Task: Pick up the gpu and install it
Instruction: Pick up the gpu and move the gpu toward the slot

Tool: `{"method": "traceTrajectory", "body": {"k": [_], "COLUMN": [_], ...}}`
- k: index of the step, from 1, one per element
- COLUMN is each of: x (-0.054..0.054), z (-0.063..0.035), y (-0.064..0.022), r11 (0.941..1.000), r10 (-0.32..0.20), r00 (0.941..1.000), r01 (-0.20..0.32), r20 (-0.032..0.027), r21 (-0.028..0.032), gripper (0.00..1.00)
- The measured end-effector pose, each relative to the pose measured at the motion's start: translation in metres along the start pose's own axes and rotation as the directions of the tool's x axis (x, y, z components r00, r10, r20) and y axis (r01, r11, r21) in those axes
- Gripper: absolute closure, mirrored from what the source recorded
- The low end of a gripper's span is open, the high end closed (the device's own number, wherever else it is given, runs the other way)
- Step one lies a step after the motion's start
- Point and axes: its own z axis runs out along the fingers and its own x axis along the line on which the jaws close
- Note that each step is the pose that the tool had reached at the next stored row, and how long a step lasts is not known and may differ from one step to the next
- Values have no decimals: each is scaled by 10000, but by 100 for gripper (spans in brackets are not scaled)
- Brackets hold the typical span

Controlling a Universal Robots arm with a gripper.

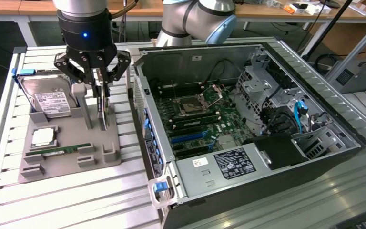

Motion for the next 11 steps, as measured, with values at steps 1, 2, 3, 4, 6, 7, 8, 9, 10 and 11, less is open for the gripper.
{"method": "traceTrajectory", "body": {"k": [1,2,3,4,6,7,8,9,10,11], "x": [0,0,0,0,-1,-1,-1,-1,-1,-1], "z": [-3,-6,-9,-12,-16,-18,-25,-30,-31,-32], "y": [0,0,0,0,-1,-1,-1,-1,-1,-1], "r11": [10000,10000,10000,10000,10000,10000,10000,10000,10000,10000], "r10": [0,0,0,0,0,0,0,0,0,0], "r00": [10000,10000,10000,10000,10000,10000,10000,10000,10000,10000], "r01": [0,0,0,0,0,0,0,0,0,0], "r20": [0,0,0,0,-1,0,0,0,0,-1], "r21": [1,1,0,0,1,0,0,0,1,1], "gripper": [73,73,73,73,73,73,73,73,73,73]}}
